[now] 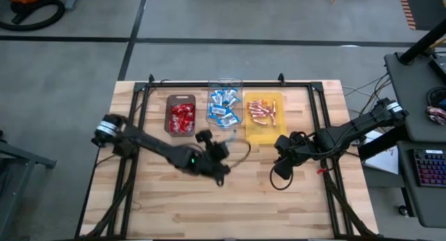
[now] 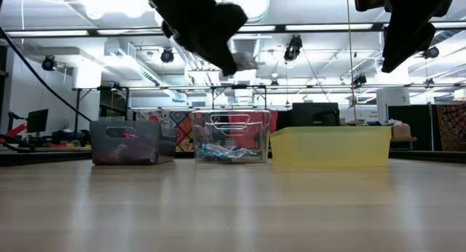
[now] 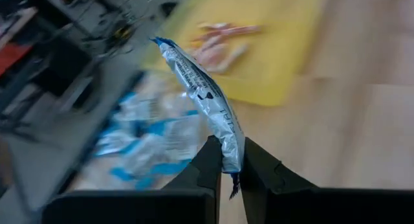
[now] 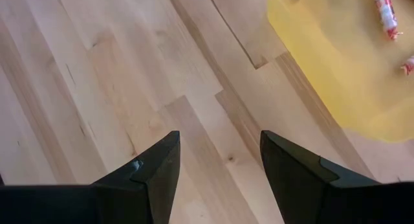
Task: Sort candy
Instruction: Put the white chocolate into the transparent bin, then return to Home Position
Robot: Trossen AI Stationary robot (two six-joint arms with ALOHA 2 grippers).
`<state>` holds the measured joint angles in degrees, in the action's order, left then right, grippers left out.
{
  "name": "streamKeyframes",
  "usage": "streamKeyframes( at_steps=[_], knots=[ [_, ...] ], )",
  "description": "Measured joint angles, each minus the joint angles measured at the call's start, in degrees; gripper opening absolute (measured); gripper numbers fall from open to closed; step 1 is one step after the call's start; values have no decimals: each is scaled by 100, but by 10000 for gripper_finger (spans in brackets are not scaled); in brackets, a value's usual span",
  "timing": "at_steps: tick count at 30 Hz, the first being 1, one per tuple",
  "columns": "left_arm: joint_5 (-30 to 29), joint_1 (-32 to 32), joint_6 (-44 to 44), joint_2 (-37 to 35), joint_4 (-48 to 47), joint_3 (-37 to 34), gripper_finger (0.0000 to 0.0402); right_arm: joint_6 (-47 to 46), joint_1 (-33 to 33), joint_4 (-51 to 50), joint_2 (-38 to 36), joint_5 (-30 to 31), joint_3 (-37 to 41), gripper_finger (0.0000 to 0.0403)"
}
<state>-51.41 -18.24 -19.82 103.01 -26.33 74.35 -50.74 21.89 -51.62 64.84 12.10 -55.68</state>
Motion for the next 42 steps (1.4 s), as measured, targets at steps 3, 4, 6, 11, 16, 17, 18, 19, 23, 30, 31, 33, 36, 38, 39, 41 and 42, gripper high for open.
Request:
streamKeyframes(
  at_steps=[3, 4, 6, 11, 16, 17, 18, 19, 23, 30, 31, 33, 36, 38, 39, 41, 42],
  knots=[
    [69, 457, 196, -233, -270, 0, 11, 41, 0, 0, 0, 10, 0, 203],
    [199, 625, 336, -284, -272, 0, 11, 44, 0, 4, 0, 23, 0, 203],
    [544, 989, 711, -344, -245, 2, 11, 54, 0, 2, 0, 102, 0, 203],
    [991, 1973, 1377, -328, -256, 2, 17, 67, 0, 2, 0, 208, 0, 203],
    [1463, 2794, 1802, -324, -100, 2, 21, 95, 0, 1, 0, 299, 0, 203],
    [1603, 2939, 1824, -320, -13, 2, 21, 125, 0, 4, 0, 302, 0, 203],
    [1779, 3066, 1881, -320, 44, 2, 22, 159, -1, 2, 0, 311, 0, 203],
    [1964, 3175, 1966, -320, 91, 2, 23, 190, -2, 2, 0, 327, 0, 203],
    [2251, 3461, 2081, -320, 138, 2, 42, 216, -2, 0, 0, 565, 0, 203],
    [2384, 3490, 2289, -318, 225, 2, 112, 493, -4, 2, 0, 850, 0, 203],
    [2395, 3475, 2286, -318, 224, 2, 121, 519, -4, 2, 0, 899, 0, 203],
    [2400, 3418, 2253, -328, 185, 2, 138, 641, -4, 3, 0, 955, 0, 203],
    [2474, 3189, 2252, -440, 87, -7, 155, 938, 9, 157, -7, 1111, 96, 203],
    [2673, 2943, 2273, -594, 91, -57, 159, 1182, 20, 391, -22, 1187, 222, 203],
    [2785, 2792, 2273, -701, 100, -106, 160, 1315, 24, 554, -26, 1196, 297, 203],
    [2900, 2456, 2300, -969, 140, -279, 160, 1629, 37, 956, -33, 1207, 473, 203],
    [2967, 2274, 2363, -1156, 229, -429, 159, 1802, 49, 1191, -39, 1207, 577, 203]
  ],
)
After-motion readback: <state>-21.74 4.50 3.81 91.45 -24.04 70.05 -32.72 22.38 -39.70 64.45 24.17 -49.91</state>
